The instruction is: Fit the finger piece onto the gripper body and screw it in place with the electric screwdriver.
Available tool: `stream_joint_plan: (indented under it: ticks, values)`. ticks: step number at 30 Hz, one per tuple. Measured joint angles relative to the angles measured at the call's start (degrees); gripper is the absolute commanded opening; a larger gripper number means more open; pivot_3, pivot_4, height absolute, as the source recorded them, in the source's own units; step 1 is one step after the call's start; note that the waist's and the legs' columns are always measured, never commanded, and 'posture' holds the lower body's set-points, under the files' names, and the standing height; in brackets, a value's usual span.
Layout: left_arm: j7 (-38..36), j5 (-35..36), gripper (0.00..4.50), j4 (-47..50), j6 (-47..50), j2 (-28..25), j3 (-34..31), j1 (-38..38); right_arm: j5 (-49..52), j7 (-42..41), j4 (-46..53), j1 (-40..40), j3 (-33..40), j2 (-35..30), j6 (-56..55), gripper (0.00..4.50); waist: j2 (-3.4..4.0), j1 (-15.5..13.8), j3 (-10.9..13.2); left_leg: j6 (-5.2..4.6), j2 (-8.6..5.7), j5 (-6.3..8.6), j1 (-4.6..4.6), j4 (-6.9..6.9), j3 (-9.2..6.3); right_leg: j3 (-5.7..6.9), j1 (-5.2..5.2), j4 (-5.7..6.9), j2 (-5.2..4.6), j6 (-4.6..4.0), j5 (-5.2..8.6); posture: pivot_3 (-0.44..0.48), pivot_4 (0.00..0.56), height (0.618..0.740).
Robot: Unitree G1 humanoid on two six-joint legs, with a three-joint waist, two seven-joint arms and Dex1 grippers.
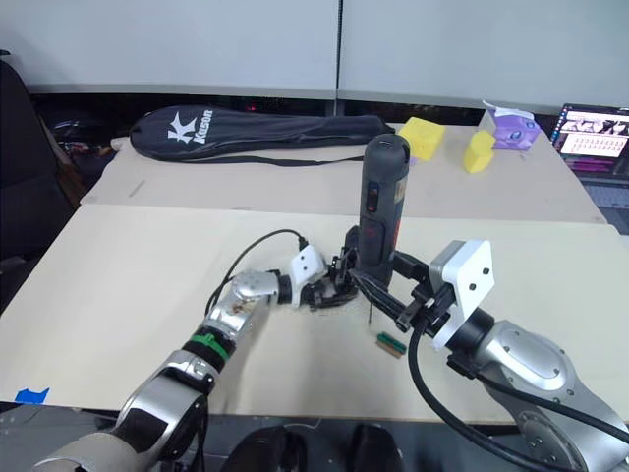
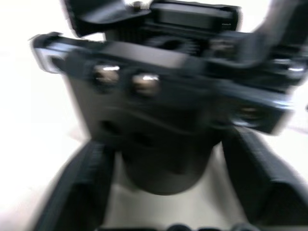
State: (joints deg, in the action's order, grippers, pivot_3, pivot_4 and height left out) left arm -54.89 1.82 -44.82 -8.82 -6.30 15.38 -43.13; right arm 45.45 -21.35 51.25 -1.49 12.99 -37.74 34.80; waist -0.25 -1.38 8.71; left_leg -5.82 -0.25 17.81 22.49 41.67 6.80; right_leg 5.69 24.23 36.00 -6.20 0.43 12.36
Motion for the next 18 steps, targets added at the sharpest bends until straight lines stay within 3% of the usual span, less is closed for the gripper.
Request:
stream_joint_plan:
  ticks: [7, 14, 18]
  values:
    - [-14.4, 0.4, 2.32, -14.1, -7.9, 0.2, -0.3, -8.4, 2.1, -1.2, 1.1, -0.4, 1.1, -0.3, 0.0, 1.92, -0.02, 0.1, 0.0, -0.02, -0.01, 0.01, 0.26, 0.01, 0.0, 0.28, 0.16, -0.08, 0.09, 0.0, 0.0, 0.0, 0.15, 0.74]
    - [-15.2, -2.9, 2.32, -24.9, -11.0, 2.3, -0.7, -15.8, 4.2, -0.9, 1.8, 0.0, 1.1, -1.3, 0.2, 1.92, -0.04, 0.0, 0.0, -0.13, -0.06, 0.06, 0.4, 0.08, -0.05, 0.34, 0.19, -0.17, 0.09, 0.08, -0.04, 0.0, 0.15, 0.74]
    - [-16.2, -3.9, 4.2, -26.0, -11.2, 2.2, -1.7, -16.4, 5.3, 0.4, 2.1, 0.6, 1.1, -1.3, 0.5, 1.92, -0.04, 0.0, 0.0, -0.15, -0.06, 0.07, 0.4, 0.1, -0.07, 0.35, 0.18, -0.18, 0.07, 0.09, -0.04, 0.0, 0.15, 0.74]
